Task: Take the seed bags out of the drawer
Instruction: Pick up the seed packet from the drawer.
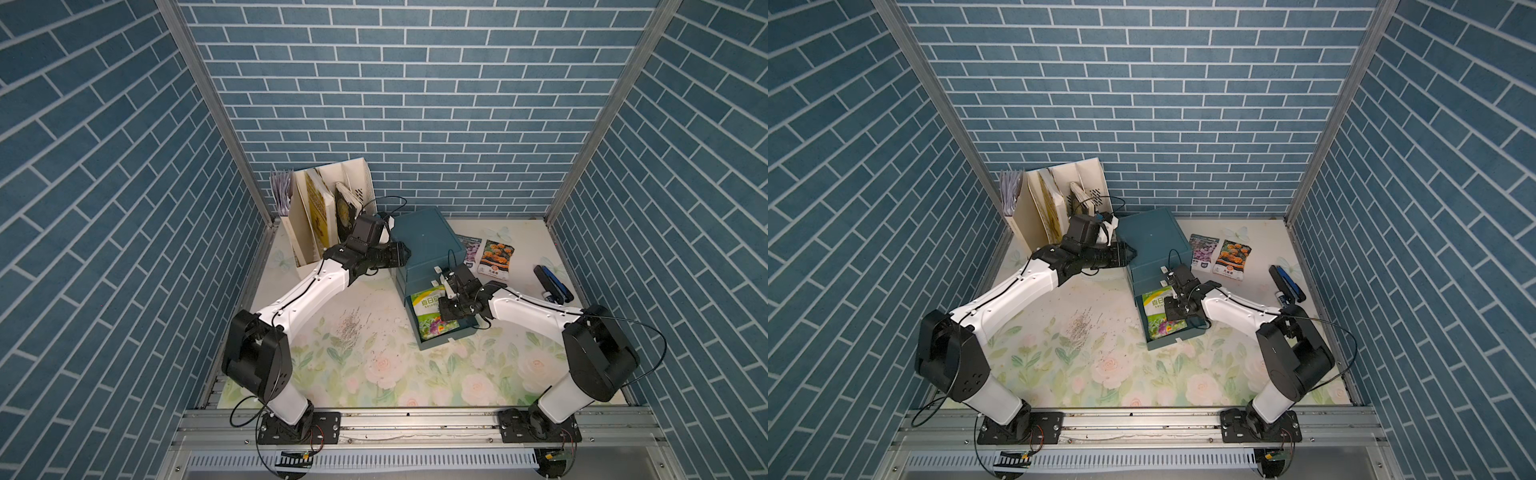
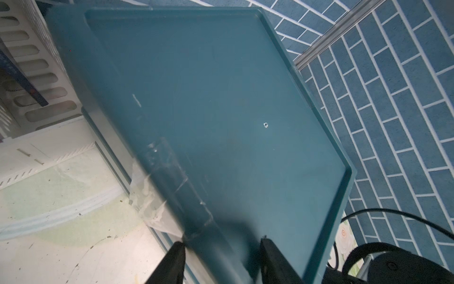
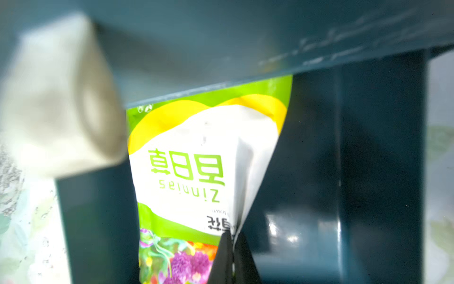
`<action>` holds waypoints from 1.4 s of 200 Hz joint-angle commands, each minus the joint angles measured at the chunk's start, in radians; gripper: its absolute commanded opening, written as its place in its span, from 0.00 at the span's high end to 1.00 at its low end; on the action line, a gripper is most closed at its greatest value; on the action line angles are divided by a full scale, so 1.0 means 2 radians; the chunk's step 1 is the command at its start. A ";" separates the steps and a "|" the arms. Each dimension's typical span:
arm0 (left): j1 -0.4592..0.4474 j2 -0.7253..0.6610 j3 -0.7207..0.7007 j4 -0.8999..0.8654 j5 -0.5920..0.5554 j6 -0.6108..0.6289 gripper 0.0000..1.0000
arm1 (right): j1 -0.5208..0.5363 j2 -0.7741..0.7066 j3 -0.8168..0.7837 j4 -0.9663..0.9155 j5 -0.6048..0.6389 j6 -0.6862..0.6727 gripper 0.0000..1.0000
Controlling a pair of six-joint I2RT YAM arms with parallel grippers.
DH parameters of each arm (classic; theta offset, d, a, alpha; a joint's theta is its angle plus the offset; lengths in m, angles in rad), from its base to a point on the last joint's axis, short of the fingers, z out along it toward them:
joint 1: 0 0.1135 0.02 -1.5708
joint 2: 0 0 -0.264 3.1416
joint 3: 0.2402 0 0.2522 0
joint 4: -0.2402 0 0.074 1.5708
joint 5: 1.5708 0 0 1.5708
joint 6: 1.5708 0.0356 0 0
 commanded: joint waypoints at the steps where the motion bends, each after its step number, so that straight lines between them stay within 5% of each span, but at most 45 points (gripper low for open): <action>1: 0.000 0.024 -0.015 -0.077 -0.013 0.020 0.48 | -0.002 -0.019 0.016 -0.011 0.004 0.005 1.00; 131: 0.001 0.022 -0.016 -0.078 -0.014 0.020 0.48 | -0.006 -0.060 0.016 -0.037 -0.011 0.019 1.00; 280: 0.000 0.019 -0.018 -0.075 -0.022 0.014 0.48 | -0.009 -0.197 -0.041 -0.140 -0.034 0.039 1.00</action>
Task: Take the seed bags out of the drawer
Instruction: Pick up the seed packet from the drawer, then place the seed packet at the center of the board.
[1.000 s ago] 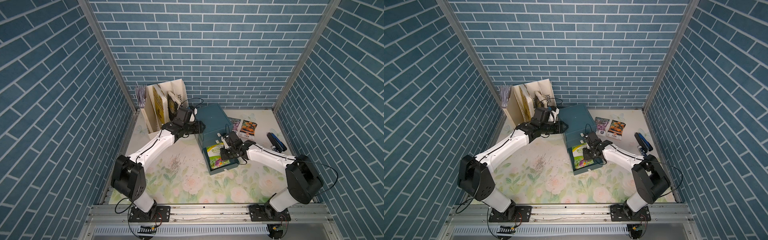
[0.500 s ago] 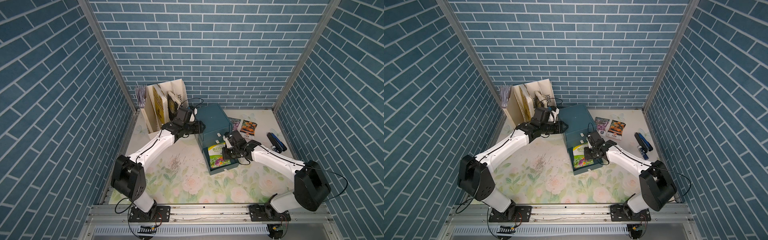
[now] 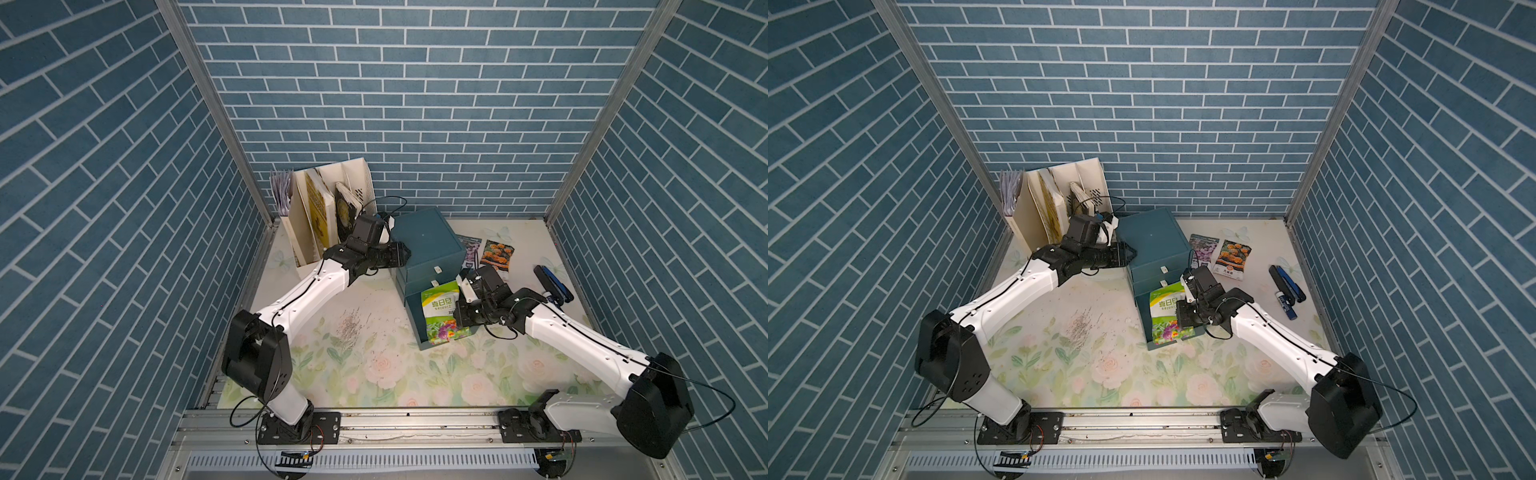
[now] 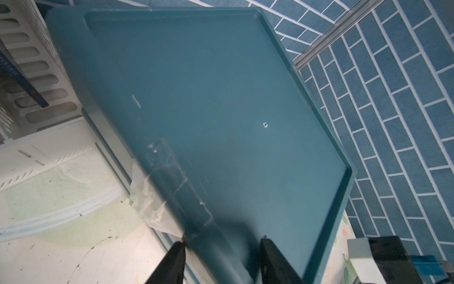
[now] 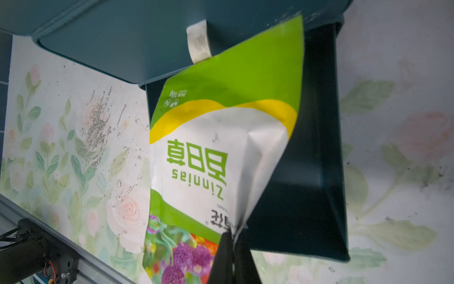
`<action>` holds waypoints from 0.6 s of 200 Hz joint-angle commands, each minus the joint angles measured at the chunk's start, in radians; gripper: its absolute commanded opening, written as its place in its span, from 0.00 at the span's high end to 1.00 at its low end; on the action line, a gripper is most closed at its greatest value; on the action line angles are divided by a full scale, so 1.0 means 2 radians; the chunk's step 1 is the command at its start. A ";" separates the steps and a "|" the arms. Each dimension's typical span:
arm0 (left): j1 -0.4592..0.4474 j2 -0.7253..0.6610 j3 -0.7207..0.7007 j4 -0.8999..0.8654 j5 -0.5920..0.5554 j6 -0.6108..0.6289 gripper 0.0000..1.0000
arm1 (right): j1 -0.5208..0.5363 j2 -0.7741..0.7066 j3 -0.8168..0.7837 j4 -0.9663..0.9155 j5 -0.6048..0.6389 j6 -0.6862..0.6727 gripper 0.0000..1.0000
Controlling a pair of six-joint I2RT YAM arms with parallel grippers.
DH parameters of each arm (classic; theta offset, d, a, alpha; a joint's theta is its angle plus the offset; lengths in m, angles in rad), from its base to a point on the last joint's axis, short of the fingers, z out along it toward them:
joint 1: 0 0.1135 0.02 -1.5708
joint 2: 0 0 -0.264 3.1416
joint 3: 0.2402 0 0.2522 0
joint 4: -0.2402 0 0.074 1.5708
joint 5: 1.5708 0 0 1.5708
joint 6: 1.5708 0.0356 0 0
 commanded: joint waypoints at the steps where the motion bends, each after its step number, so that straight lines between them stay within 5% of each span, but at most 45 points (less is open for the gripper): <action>1: 0.000 0.020 -0.018 -0.075 -0.021 0.012 0.48 | -0.004 -0.026 -0.012 -0.037 0.006 0.014 1.00; 55: 0.000 0.020 -0.019 -0.074 -0.021 0.012 0.48 | -0.048 -0.075 -0.024 -0.084 0.021 0.005 1.00; 120: 0.000 0.024 -0.017 -0.075 -0.020 0.015 0.48 | -0.182 -0.085 -0.007 -0.102 0.018 -0.053 1.00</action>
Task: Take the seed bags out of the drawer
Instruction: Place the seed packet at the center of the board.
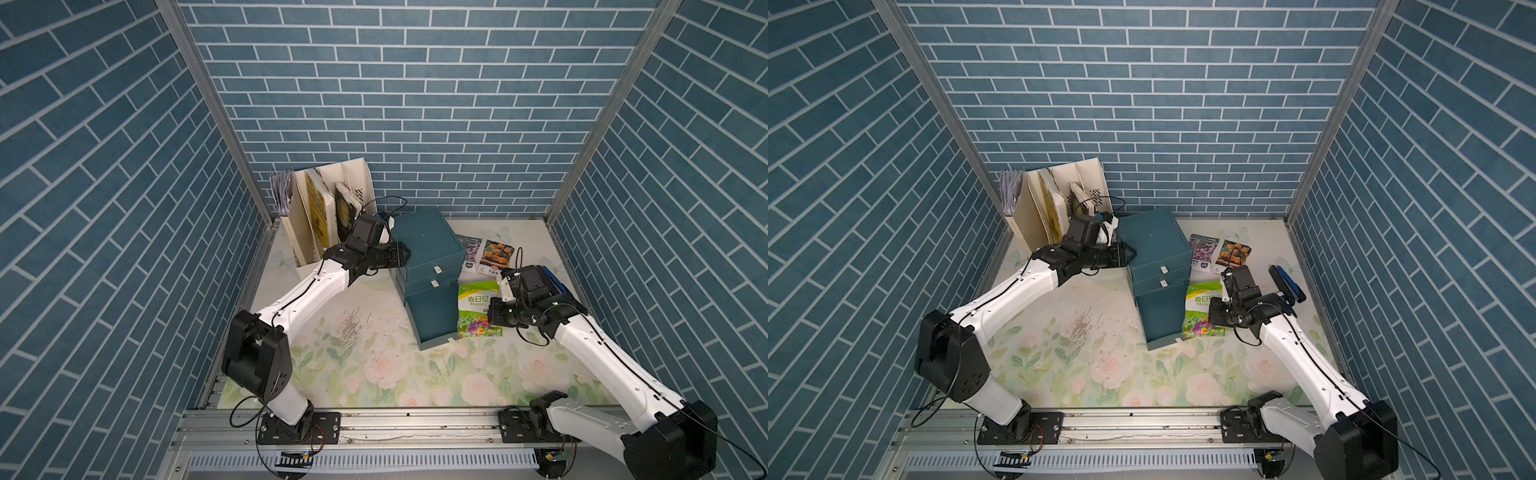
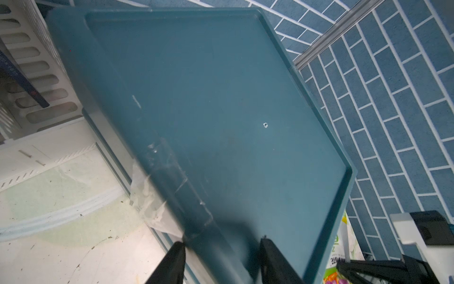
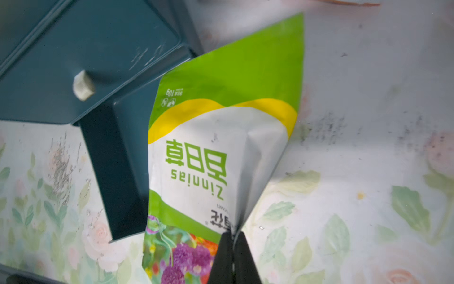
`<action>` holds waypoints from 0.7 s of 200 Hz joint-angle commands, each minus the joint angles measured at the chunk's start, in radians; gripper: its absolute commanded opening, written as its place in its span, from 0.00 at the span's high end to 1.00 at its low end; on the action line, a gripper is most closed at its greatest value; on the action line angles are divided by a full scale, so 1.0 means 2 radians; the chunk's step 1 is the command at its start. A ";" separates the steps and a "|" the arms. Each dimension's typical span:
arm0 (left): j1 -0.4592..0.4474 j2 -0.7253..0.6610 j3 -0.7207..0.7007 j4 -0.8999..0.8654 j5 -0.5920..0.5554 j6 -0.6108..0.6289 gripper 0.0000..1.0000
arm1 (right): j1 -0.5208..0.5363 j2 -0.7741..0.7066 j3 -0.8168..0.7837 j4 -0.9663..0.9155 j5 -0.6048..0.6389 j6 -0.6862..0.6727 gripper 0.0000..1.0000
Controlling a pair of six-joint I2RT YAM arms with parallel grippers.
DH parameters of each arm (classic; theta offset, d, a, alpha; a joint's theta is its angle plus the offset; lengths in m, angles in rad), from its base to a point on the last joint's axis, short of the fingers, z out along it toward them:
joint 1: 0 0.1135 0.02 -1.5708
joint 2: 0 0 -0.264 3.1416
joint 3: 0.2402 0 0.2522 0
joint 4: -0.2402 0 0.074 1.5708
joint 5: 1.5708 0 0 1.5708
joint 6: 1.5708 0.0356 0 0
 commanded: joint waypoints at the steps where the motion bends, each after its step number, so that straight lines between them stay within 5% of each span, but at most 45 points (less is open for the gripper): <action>1: 0.001 0.024 -0.017 -0.075 -0.020 0.015 0.48 | -0.038 0.001 0.013 -0.019 0.007 -0.039 1.00; 81: 0.000 0.025 -0.019 -0.076 -0.016 0.015 0.48 | -0.160 0.077 0.023 0.035 -0.002 -0.089 1.00; 140: 0.000 0.024 -0.019 -0.078 -0.016 0.015 0.48 | -0.169 0.165 0.015 0.088 0.007 -0.101 1.00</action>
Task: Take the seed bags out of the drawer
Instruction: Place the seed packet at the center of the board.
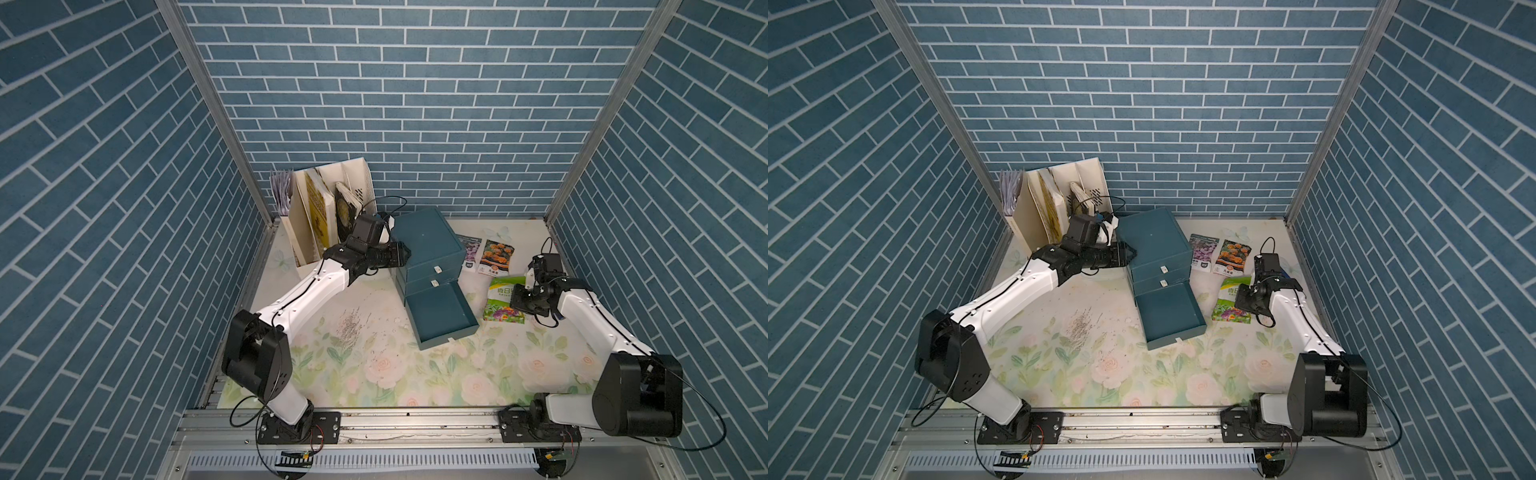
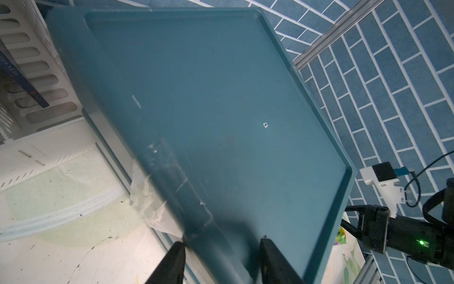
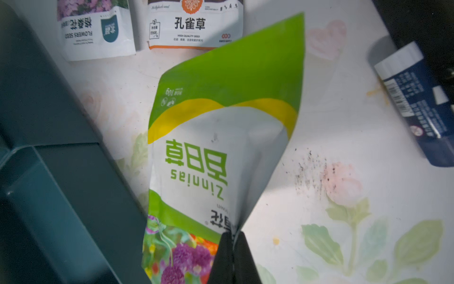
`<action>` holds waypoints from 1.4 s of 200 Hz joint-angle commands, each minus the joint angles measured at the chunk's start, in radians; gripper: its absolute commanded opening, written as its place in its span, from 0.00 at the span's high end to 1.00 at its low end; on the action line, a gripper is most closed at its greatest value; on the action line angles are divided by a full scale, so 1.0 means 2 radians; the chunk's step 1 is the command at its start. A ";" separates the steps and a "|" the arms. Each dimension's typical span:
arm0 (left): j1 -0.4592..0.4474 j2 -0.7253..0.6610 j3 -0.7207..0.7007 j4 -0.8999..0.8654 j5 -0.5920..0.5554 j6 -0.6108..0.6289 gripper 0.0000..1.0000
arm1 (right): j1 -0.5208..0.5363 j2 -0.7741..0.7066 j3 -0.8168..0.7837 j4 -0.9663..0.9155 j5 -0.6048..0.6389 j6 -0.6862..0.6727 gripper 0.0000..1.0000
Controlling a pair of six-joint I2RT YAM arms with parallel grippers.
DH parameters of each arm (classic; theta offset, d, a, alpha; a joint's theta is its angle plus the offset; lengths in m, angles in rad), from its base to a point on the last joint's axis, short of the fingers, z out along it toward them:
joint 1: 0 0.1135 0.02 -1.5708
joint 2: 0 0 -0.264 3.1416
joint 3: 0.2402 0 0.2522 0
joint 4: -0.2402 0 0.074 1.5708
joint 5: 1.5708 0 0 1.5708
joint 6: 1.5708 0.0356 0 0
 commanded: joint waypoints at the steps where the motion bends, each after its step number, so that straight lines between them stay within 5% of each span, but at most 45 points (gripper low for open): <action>1: 0.000 0.024 -0.019 -0.079 -0.016 0.015 0.48 | -0.001 0.031 -0.003 0.028 0.007 -0.023 1.00; 54: 0.001 0.021 -0.019 -0.083 -0.017 0.016 0.48 | -0.003 0.090 -0.021 0.037 0.029 -0.025 1.00; 109: 0.001 0.020 -0.021 -0.082 -0.017 0.016 0.48 | -0.003 0.088 -0.025 0.031 0.059 -0.024 0.62; 166: 0.000 0.020 -0.022 -0.082 -0.020 0.016 0.48 | 0.008 0.024 -0.035 0.024 -0.001 -0.031 0.50; 225: 0.001 0.016 -0.025 -0.082 -0.022 0.016 0.48 | 0.087 -0.070 -0.030 -0.024 -0.050 -0.019 0.36; 280: 0.001 0.014 -0.028 -0.081 -0.023 0.016 0.48 | 0.173 -0.150 -0.040 -0.045 -0.067 0.042 0.33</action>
